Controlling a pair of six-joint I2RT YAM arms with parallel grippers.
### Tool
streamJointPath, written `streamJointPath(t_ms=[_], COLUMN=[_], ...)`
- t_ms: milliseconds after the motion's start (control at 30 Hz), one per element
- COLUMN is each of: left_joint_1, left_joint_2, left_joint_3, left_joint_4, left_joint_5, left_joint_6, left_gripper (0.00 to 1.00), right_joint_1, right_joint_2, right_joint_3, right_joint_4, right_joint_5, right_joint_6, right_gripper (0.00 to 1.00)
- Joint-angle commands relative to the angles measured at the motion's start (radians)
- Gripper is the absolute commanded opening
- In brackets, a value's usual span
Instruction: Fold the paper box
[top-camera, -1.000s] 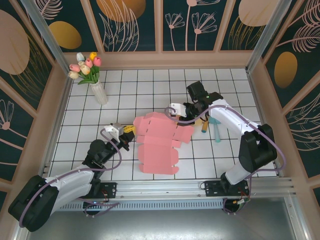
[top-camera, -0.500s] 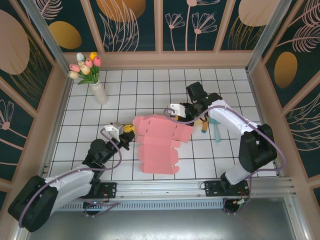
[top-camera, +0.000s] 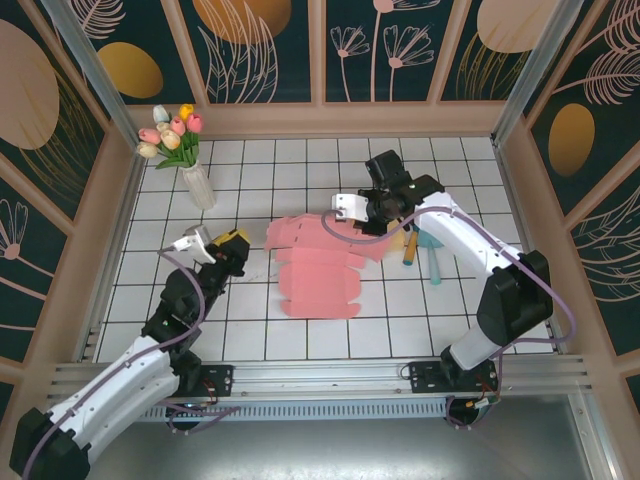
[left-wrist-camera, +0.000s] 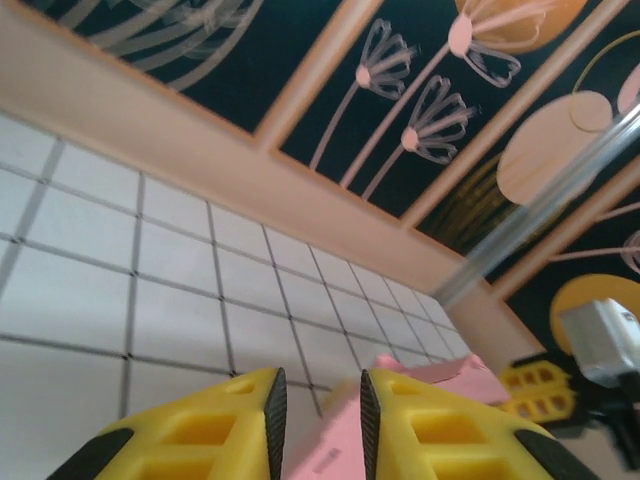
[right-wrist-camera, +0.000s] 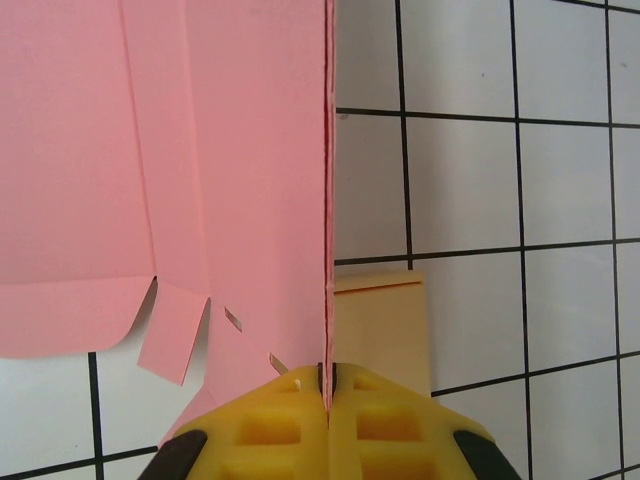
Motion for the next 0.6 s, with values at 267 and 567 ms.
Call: streamJointPath(t_ms=[267, 567], left_joint_1=[-0.192, -0.193], left_joint_2=[0.311, 0.460], left_joint_3=[0.163, 0.279], left_joint_4=[0.024, -0.024], left_joint_5=[0.058, -0.042], left_joint_6=[-0.096, -0.049], left_gripper=[0.21, 0.20], right_joint_1=[0.007, 0.007], right_joint_2=[-0.023, -0.110], right_joint_3=[-0.037, -0.123], right_joint_4=[-0.022, 0.038], right_joint_5=[-0.006, -0.046], right_joint_6=[-0.016, -0.047], right_gripper=[0.00, 0.00])
